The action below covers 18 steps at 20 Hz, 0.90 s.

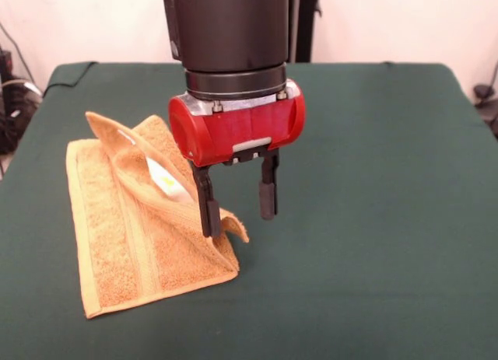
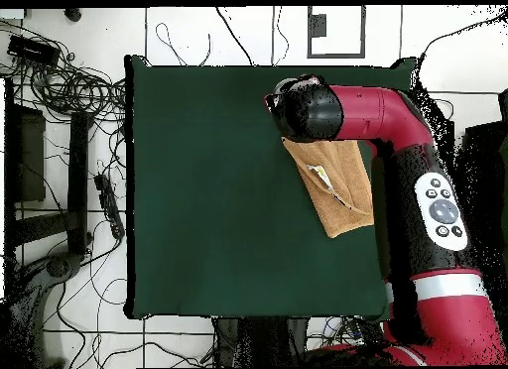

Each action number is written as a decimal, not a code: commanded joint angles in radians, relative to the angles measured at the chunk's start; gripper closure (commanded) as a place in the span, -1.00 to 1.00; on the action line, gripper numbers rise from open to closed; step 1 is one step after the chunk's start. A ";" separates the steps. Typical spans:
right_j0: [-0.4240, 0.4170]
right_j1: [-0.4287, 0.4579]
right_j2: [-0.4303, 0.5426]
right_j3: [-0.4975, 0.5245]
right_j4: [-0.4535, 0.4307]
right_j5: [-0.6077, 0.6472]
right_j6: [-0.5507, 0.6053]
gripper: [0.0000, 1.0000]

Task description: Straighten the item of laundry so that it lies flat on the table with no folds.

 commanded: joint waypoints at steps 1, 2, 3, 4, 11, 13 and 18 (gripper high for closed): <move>0.014 0.064 0.089 0.113 -0.023 -0.012 -0.107 -1.00; 0.014 0.065 0.090 0.111 -0.024 -0.011 -0.110 -1.00; 0.014 0.065 0.090 0.110 -0.025 -0.010 -0.112 -1.00; 0.014 0.066 0.091 0.108 -0.026 -0.010 -0.115 -1.00; 0.016 0.093 0.104 0.058 -0.036 0.030 -0.177 -1.00; 0.012 0.102 0.108 0.051 -0.038 0.033 -0.187 -1.00; -0.002 0.123 0.111 0.044 -0.042 0.027 -0.195 -1.00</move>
